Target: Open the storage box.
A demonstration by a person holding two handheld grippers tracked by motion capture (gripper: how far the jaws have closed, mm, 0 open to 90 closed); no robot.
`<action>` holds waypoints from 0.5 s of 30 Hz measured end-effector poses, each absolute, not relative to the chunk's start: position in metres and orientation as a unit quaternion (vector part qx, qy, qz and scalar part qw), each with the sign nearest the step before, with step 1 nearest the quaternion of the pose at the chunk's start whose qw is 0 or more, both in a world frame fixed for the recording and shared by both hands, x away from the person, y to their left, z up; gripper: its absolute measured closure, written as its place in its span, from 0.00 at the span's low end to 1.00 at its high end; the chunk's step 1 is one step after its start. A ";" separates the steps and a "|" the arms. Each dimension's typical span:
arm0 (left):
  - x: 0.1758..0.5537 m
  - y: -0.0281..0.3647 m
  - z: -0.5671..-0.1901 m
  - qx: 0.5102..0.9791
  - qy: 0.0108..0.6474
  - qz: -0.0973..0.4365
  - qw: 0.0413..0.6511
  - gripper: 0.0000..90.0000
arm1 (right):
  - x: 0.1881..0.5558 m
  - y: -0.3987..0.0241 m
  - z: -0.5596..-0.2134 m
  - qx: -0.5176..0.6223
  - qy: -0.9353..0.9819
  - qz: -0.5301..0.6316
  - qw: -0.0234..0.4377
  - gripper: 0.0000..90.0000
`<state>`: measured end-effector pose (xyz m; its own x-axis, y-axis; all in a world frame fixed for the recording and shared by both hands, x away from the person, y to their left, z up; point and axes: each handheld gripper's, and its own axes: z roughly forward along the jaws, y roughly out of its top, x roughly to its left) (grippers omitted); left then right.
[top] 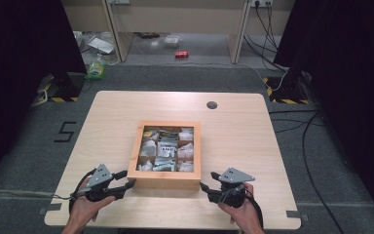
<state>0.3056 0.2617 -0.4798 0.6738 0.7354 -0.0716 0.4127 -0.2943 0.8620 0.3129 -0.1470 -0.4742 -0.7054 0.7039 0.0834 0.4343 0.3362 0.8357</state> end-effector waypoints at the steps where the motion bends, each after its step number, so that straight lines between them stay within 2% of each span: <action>1: 0.306 0.262 -0.480 0.786 0.365 0.172 0.468 0.57 | 0.313 -0.146 -0.474 0.351 0.804 0.457 0.146 0.49; 6: 0.305 0.260 -0.480 0.791 0.359 0.181 0.462 0.59 | 0.313 -0.144 -0.475 0.350 0.800 0.470 0.130 0.54; 15: 0.304 0.260 -0.479 0.794 0.355 0.185 0.458 0.62 | 0.315 -0.131 -0.477 0.331 0.807 0.471 0.134 0.65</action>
<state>0.3043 0.2597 -0.4789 0.6790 0.7335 -0.0311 0.3942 -0.3285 0.8583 0.3147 -0.1310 -0.4765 -0.7457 0.6594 0.0959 0.4077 0.3377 0.8483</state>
